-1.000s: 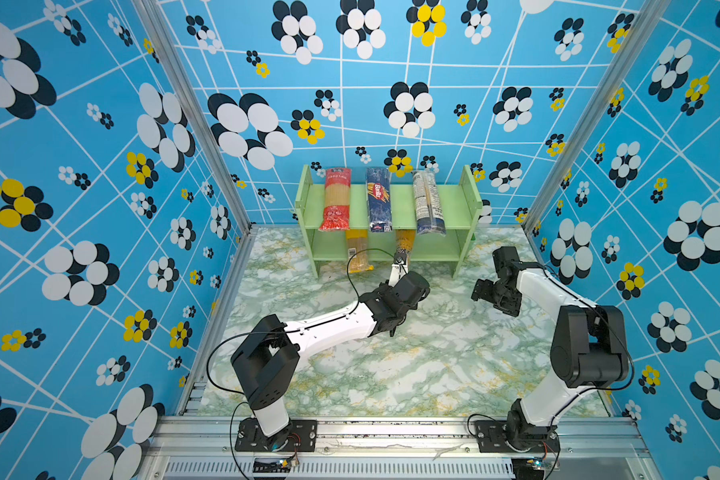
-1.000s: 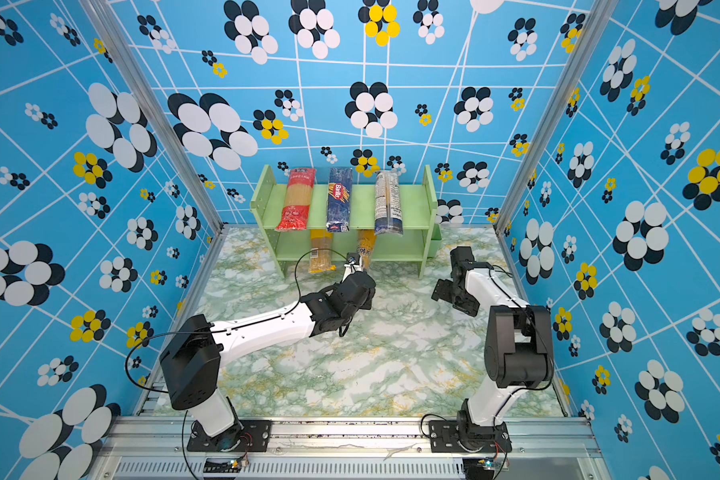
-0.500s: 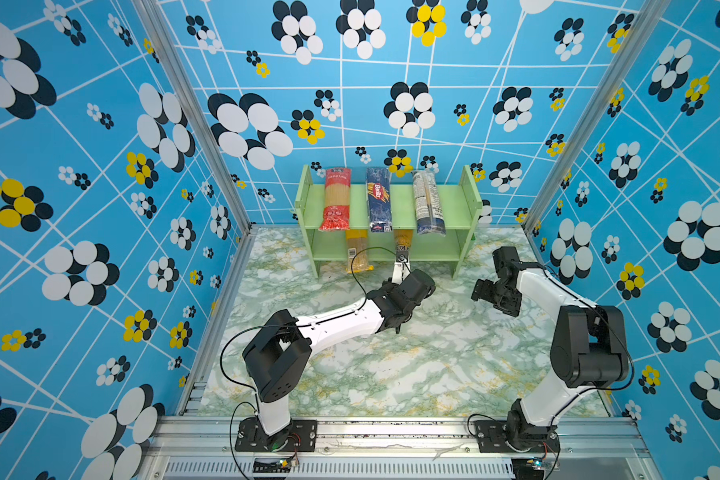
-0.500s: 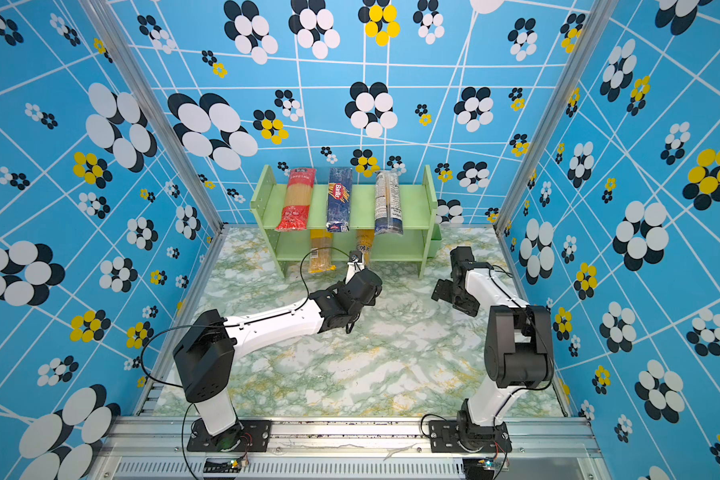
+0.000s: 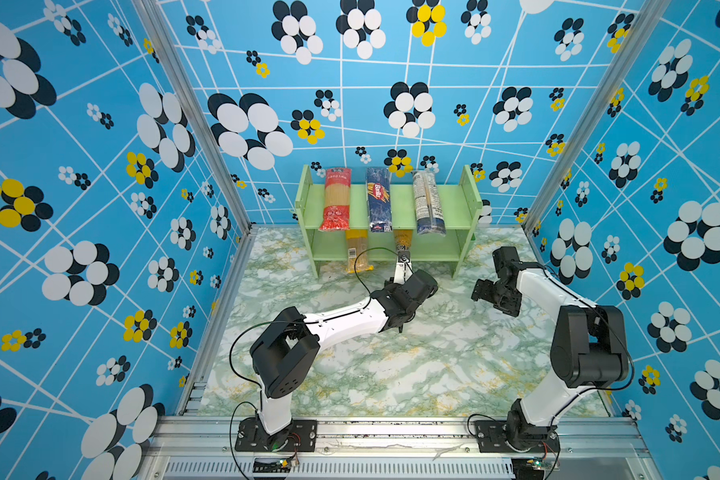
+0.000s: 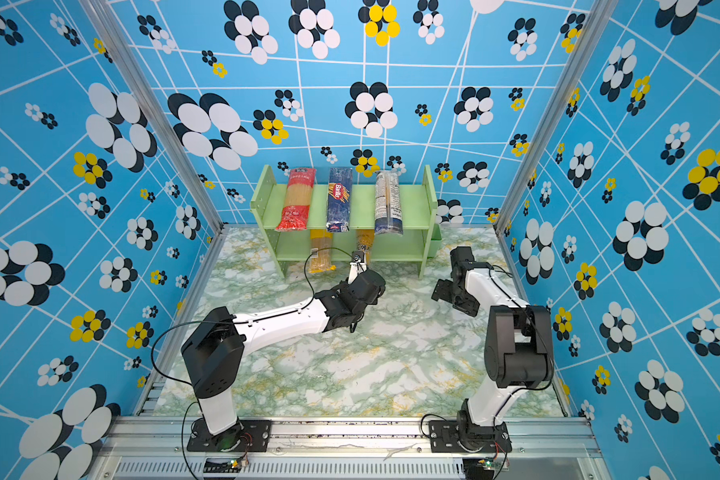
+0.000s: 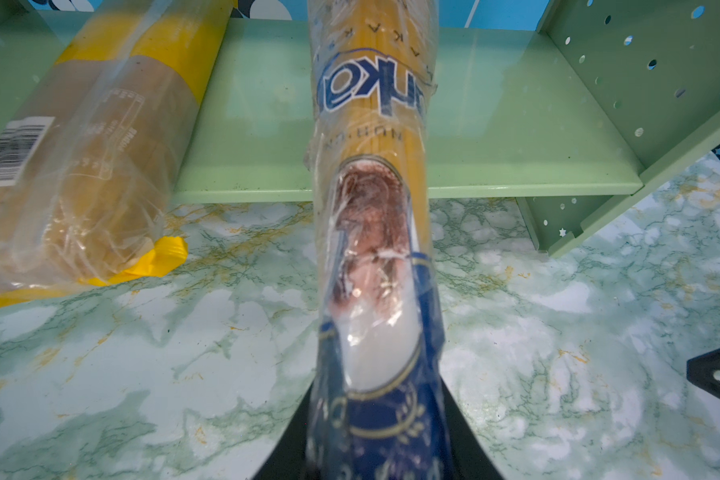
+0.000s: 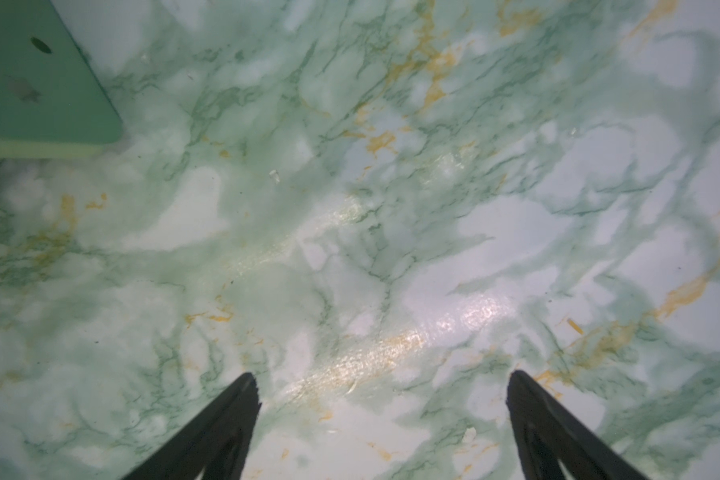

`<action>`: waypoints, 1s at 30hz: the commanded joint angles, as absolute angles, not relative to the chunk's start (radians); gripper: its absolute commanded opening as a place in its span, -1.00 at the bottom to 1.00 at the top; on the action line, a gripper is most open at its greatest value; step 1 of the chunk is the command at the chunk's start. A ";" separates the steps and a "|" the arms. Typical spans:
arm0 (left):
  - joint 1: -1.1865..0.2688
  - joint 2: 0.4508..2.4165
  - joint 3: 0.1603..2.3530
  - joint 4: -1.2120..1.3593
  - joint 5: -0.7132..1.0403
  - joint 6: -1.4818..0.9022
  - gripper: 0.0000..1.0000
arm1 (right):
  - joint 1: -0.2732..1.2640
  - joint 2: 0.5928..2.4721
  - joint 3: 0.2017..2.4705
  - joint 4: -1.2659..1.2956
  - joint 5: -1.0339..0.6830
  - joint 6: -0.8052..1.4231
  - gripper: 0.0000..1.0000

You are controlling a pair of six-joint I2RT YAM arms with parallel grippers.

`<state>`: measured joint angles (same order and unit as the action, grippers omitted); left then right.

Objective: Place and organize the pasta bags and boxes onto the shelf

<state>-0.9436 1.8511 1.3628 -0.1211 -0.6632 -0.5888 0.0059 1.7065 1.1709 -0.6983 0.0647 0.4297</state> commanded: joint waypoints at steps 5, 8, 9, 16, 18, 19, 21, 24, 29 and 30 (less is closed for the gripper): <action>-0.939 1.849 1.462 0.025 -0.770 -0.554 -1.00 | -0.001 1.721 1.177 -0.715 0.064 0.422 0.91; -0.939 1.870 1.471 0.027 -0.771 -0.552 -1.00 | -0.001 1.721 1.177 -0.717 0.063 0.422 0.91; -0.939 1.871 1.470 0.032 -0.773 -0.550 -1.00 | 0.000 1.721 1.177 -0.718 0.063 0.422 0.90; -0.937 1.885 1.471 0.055 -0.804 -0.529 -1.00 | -0.001 1.720 1.177 -0.718 0.064 0.422 0.91; -0.936 1.885 1.472 0.057 -0.805 -0.526 -1.00 | -0.001 1.720 1.175 -0.718 0.064 0.422 0.91; -0.936 1.886 1.472 0.058 -0.805 -0.525 -1.00 | -0.001 1.720 1.174 -0.718 0.063 0.422 0.91; -0.935 1.886 1.473 0.060 -0.805 -0.523 -1.00 | -0.001 1.721 1.171 -0.717 0.064 0.422 0.91; -0.931 1.884 1.472 0.061 -0.802 -0.523 -1.00 | -0.001 1.721 1.166 -0.715 0.064 0.422 0.91; -0.926 1.883 1.474 0.061 -0.790 -0.518 -1.00 | -0.001 1.721 1.163 -0.714 0.065 0.422 0.91; -0.925 1.882 1.476 0.063 -0.789 -0.517 -1.00 | -0.001 1.721 1.163 -0.714 0.065 0.422 0.91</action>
<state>-0.9348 1.8950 1.4078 -0.0734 -0.7116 -0.5316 0.0059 1.7065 1.1713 -0.6983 0.0650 0.4297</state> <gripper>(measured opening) 0.334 0.954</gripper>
